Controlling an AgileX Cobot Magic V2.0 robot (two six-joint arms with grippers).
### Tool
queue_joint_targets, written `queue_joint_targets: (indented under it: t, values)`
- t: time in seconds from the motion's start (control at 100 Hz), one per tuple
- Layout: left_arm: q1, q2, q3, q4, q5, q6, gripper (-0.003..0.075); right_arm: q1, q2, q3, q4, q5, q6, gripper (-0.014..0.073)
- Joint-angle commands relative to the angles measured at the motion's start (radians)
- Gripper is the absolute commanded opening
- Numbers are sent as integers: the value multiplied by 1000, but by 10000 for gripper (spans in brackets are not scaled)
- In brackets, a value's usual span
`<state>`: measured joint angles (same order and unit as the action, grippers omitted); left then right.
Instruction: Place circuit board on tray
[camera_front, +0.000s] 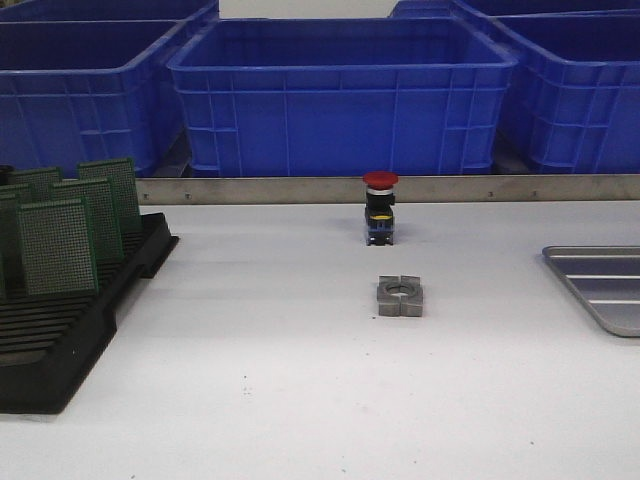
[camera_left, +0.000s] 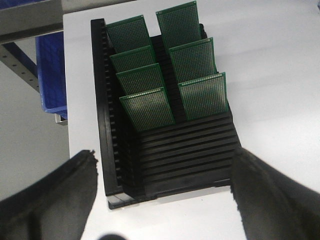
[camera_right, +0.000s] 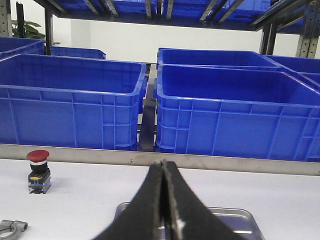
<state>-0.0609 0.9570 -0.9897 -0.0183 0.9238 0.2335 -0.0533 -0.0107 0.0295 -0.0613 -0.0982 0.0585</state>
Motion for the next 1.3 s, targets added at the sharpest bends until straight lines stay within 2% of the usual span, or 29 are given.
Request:
queue_joint_targets:
  t: [0.0,0.12,0.33,0.46,0.71,0.83,1.29]
  values:
    - [4,59,-89,-36,-21,108,524,-2,-16,5,1,-77,-9,-69]
    - [4,194,-189,-106,51,279,524,-2,-16,5,1,-77,-9,-69]
    - [4,417,-356,-193,233,663,524,-2,-16,5,1,-77,-9,-69]
    - [4,524,-410,-225,262,838,524,-2,-16,5,1,-77,-9,-69]
    - [1,630,-419,-272,266,1195,523,-2,-16,5,1,-77,-9,-69]
    - [1,657,-421,-279,247,1267,523,-2,-16,5,1,-77,-9,-69]
    - [1,742,-423,-280,148,1317,523,-2,-16,5,1,-77,-9,-69]
